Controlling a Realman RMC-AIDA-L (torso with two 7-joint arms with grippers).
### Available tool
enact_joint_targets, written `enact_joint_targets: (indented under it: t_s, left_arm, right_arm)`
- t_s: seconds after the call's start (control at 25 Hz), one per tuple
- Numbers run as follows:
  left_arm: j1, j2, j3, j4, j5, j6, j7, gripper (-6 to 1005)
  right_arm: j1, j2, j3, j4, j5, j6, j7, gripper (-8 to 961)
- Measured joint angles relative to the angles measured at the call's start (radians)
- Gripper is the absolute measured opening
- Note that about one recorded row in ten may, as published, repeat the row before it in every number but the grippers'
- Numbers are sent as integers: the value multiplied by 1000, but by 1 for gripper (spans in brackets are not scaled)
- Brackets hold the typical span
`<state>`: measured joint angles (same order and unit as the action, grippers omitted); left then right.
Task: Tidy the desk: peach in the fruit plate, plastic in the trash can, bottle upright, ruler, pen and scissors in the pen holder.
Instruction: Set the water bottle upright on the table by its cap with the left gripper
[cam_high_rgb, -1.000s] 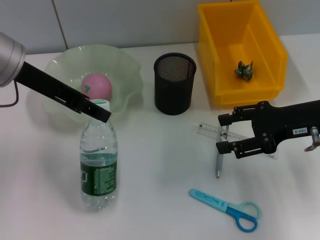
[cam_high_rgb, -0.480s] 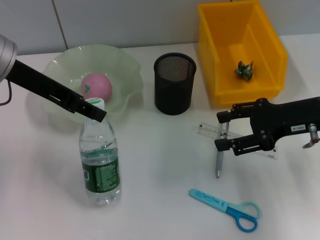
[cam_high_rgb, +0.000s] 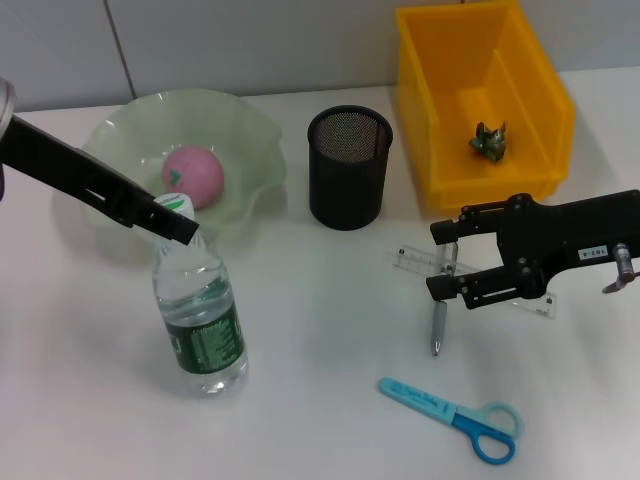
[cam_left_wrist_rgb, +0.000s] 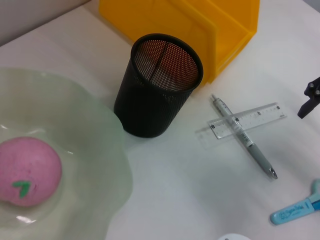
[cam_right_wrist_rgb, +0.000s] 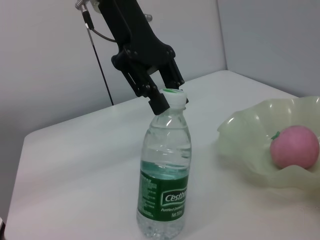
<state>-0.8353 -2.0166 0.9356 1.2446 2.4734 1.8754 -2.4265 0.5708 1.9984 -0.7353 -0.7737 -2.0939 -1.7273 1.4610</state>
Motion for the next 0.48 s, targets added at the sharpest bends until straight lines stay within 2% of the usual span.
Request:
enact_joint_targets:
  t_s: [0.48]
  left_arm:
    - [11,5,1,38,6,30,3,434]
  right_arm:
    - [1,-2,4,0,-2,0,1,770]
